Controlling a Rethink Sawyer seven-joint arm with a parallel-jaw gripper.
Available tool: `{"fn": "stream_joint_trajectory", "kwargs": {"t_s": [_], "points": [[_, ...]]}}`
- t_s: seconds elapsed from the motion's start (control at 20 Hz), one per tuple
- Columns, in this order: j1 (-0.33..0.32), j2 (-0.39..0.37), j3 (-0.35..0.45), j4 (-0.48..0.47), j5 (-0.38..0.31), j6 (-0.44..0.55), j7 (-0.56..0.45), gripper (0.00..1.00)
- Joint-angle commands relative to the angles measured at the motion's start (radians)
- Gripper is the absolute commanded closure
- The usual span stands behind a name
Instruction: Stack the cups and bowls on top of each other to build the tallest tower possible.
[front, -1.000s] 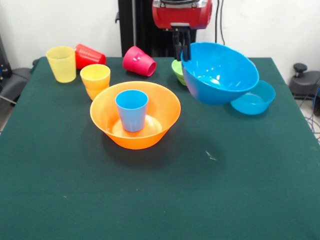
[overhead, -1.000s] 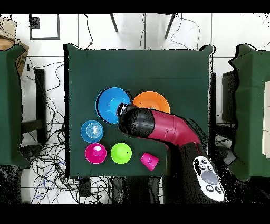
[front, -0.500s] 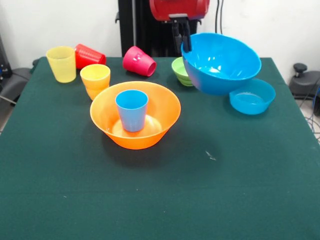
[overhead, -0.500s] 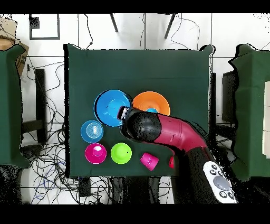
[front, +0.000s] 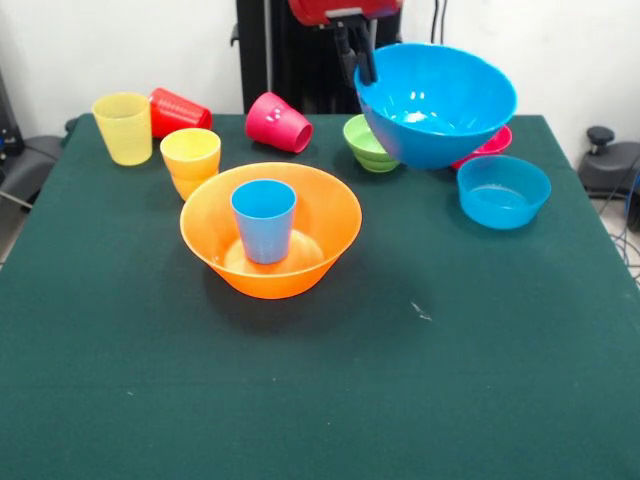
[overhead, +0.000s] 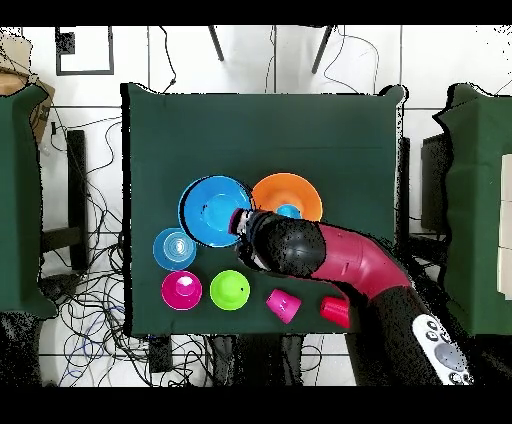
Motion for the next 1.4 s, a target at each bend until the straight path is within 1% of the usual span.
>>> {"fn": "stream_joint_trajectory", "kwargs": {"t_s": [0.05,0.2,0.5,0.75,1.0,1.2,1.4], "points": [[-0.096,-0.012,0.162,0.082,-0.113,0.132,-0.249,1.00],[-0.142,-0.023,0.201,0.109,-0.132,0.138,-0.253,1.00],[-0.214,-0.017,0.268,0.107,-0.169,0.180,-0.258,1.00],[-0.263,-0.025,0.334,0.129,-0.182,0.176,-0.238,1.00],[-0.274,-0.013,0.368,0.111,-0.196,0.192,-0.209,1.00],[-0.293,-0.015,0.402,0.110,-0.204,0.180,-0.193,1.00],[-0.300,-0.002,0.417,0.098,-0.217,0.184,-0.187,1.00]]}}
